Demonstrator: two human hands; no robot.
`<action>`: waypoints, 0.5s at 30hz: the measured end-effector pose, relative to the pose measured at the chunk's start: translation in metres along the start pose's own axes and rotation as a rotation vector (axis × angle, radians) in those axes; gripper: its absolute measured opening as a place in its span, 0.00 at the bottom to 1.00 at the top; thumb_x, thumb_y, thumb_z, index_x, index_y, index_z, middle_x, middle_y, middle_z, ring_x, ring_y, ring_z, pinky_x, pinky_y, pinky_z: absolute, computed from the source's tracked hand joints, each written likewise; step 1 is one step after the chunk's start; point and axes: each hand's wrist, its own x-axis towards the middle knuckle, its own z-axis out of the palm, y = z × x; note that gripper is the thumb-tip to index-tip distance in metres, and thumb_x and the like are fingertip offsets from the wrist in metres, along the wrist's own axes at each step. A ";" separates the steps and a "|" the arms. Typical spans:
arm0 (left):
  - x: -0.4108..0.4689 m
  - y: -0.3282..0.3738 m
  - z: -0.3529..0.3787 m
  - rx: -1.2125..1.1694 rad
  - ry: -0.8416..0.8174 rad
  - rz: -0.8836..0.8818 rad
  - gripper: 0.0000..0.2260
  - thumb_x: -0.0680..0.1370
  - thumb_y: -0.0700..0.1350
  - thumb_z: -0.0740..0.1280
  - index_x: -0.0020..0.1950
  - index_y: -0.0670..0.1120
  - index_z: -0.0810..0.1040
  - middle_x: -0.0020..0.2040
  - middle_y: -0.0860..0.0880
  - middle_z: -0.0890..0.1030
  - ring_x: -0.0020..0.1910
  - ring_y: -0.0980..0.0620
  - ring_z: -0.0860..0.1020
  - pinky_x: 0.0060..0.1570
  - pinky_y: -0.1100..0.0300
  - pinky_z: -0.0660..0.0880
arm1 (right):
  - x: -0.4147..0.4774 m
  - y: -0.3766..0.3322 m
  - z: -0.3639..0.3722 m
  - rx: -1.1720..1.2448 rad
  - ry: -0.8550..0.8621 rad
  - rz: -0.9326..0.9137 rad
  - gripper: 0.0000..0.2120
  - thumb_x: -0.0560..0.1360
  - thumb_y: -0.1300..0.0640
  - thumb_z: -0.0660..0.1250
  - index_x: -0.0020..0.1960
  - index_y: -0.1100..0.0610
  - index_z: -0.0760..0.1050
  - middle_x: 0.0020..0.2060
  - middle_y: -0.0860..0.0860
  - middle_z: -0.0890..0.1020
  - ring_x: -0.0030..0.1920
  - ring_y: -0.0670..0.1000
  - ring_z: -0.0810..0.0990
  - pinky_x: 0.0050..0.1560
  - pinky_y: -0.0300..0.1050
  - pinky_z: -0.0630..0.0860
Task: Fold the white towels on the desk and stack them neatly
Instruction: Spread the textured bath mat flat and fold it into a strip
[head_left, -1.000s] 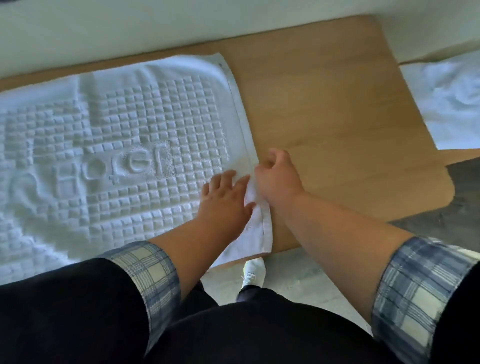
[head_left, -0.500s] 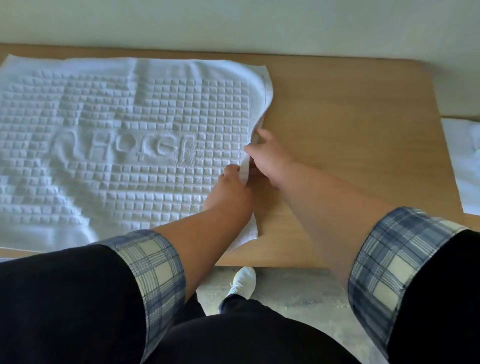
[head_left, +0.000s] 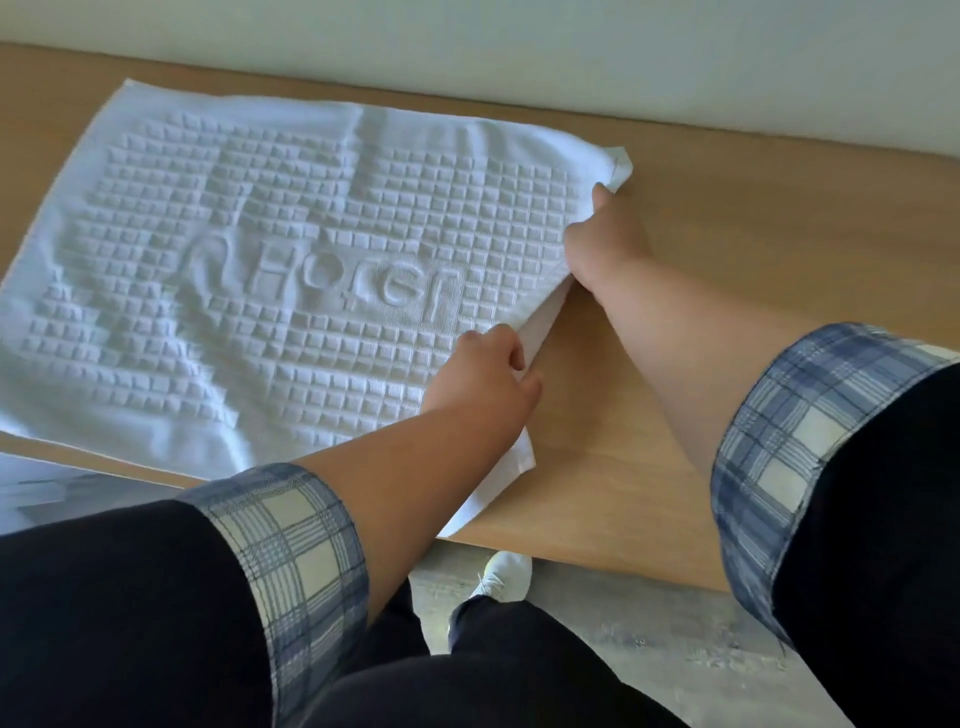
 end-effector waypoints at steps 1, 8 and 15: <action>-0.001 0.000 -0.005 -0.038 -0.011 -0.025 0.07 0.75 0.48 0.66 0.45 0.56 0.68 0.48 0.56 0.70 0.33 0.53 0.77 0.30 0.59 0.70 | 0.000 -0.006 0.003 0.019 0.023 -0.029 0.26 0.77 0.62 0.57 0.75 0.56 0.63 0.69 0.53 0.70 0.56 0.53 0.74 0.48 0.43 0.70; -0.035 -0.013 -0.031 -0.395 -0.591 0.090 0.40 0.76 0.36 0.63 0.77 0.65 0.47 0.70 0.45 0.70 0.44 0.53 0.81 0.30 0.70 0.72 | -0.001 -0.014 0.012 -0.289 0.100 -0.007 0.23 0.77 0.62 0.60 0.72 0.58 0.66 0.71 0.59 0.69 0.67 0.61 0.71 0.59 0.49 0.70; -0.040 -0.043 -0.039 -0.463 -0.928 -0.046 0.38 0.79 0.37 0.60 0.79 0.64 0.45 0.78 0.48 0.64 0.71 0.46 0.70 0.62 0.49 0.74 | -0.033 -0.008 0.025 -0.448 0.181 0.237 0.28 0.77 0.57 0.64 0.75 0.56 0.62 0.78 0.55 0.54 0.74 0.61 0.59 0.72 0.61 0.60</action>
